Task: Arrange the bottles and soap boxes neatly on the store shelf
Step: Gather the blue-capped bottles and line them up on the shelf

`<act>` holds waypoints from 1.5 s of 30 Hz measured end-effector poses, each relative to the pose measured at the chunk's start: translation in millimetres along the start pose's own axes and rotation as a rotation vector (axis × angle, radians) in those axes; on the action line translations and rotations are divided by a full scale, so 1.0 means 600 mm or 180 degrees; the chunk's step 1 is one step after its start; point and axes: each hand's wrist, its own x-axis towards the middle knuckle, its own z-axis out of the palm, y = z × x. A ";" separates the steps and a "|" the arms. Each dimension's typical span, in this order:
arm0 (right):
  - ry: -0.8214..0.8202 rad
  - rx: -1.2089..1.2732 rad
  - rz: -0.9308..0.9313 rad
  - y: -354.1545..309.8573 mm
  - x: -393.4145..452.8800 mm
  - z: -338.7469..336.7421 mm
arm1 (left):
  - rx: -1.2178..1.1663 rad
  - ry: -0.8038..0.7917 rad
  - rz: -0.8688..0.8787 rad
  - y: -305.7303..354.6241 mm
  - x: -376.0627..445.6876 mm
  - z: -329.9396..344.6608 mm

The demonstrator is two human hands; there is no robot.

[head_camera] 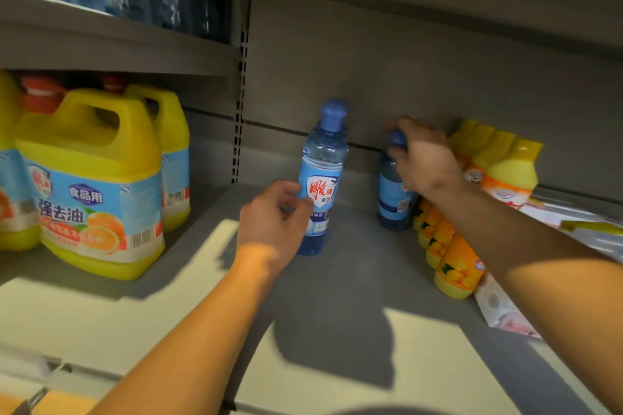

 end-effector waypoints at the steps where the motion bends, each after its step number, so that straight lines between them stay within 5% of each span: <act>1: 0.0041 0.0018 -0.0015 -0.002 -0.012 -0.012 | 0.0007 -0.0066 0.0006 0.003 -0.003 0.001; 11: 0.0360 0.1392 0.0099 -0.061 -0.107 -0.133 | 0.0010 -0.1304 0.0627 0.030 -0.071 0.042; 19: 0.0492 0.2398 0.0497 -0.053 -0.133 -0.153 | -0.0497 -0.1685 0.0344 0.036 -0.080 0.038; 25: -0.0815 0.5147 0.0910 -0.027 -0.191 -0.067 | -0.1606 -0.2574 -0.0348 0.036 -0.075 0.021; 28: -0.0665 0.5408 0.0909 -0.021 -0.201 -0.039 | -0.2261 -0.3034 -0.0926 0.034 -0.074 0.016; 35: 0.0278 0.4794 0.1505 -0.024 -0.211 0.002 | -0.1484 -0.2484 -0.0782 0.021 -0.063 0.021; 40: 0.0577 0.4390 0.1790 -0.021 -0.216 0.026 | 0.0100 -0.2364 0.0294 0.042 -0.080 0.015; 45: 0.0767 0.4251 0.1818 -0.028 -0.209 0.034 | 0.1153 -0.1339 0.1013 0.048 -0.123 0.016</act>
